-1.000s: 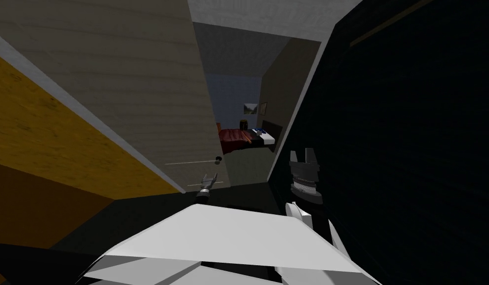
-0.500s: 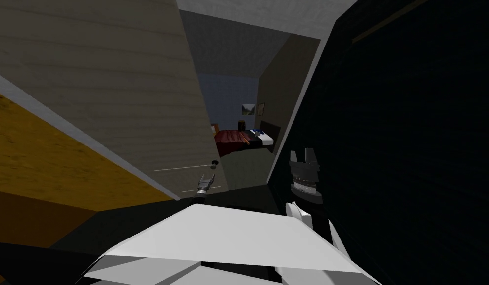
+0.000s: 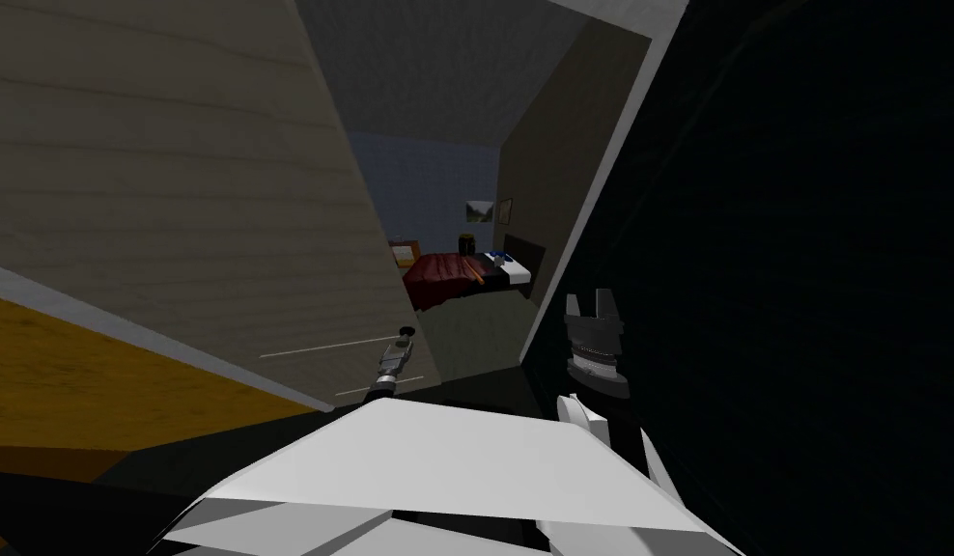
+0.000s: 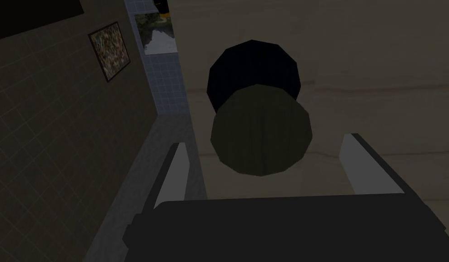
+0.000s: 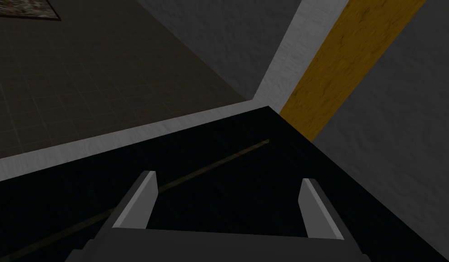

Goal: Pull the door open

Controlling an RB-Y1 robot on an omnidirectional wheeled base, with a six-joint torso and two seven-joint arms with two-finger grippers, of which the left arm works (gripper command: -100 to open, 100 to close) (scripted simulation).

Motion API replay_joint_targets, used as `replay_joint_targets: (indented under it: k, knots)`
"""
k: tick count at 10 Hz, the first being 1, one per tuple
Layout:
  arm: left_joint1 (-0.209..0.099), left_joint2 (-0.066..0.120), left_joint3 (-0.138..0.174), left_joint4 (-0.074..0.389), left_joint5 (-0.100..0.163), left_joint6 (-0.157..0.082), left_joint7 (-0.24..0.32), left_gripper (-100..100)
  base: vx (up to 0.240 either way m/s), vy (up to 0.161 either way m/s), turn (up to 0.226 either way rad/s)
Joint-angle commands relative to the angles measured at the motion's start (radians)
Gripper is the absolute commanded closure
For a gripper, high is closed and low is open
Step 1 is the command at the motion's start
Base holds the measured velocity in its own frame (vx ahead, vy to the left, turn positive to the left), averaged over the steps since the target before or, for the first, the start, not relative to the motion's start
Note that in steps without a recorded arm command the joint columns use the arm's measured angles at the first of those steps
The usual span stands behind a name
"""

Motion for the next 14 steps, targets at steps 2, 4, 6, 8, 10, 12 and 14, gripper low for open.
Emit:
replay_joint_targets:
  k: [2,4,6,8,10,12,14]
  knots:
    - [0.001,0.005,0.007,0.011,0.005,-0.009,0.003,-100,0.127,-0.011,-0.051]
    - [0.001,0.005,0.007,0.011,0.005,-0.009,0.003,100,-0.02,0.011,0.015]
    - [0.001,0.005,0.007,0.011,0.005,-0.009,0.003,100,-0.02,0.002,-0.012]
    - [0.001,0.005,0.007,0.011,0.005,-0.009,0.003,100,-0.003,-0.001,0.002]
    - [0.0,0.01,-0.004,0.013,0.016,-0.007,0.05,100,-0.016,0.003,0.007]
    - [-0.003,0.014,-0.019,0.015,0.031,-0.007,0.106,100,-0.032,-0.001,0.007]
    - [-0.006,0.018,-0.032,0.016,0.043,-0.007,0.153,100,-0.034,-0.005,0.01]
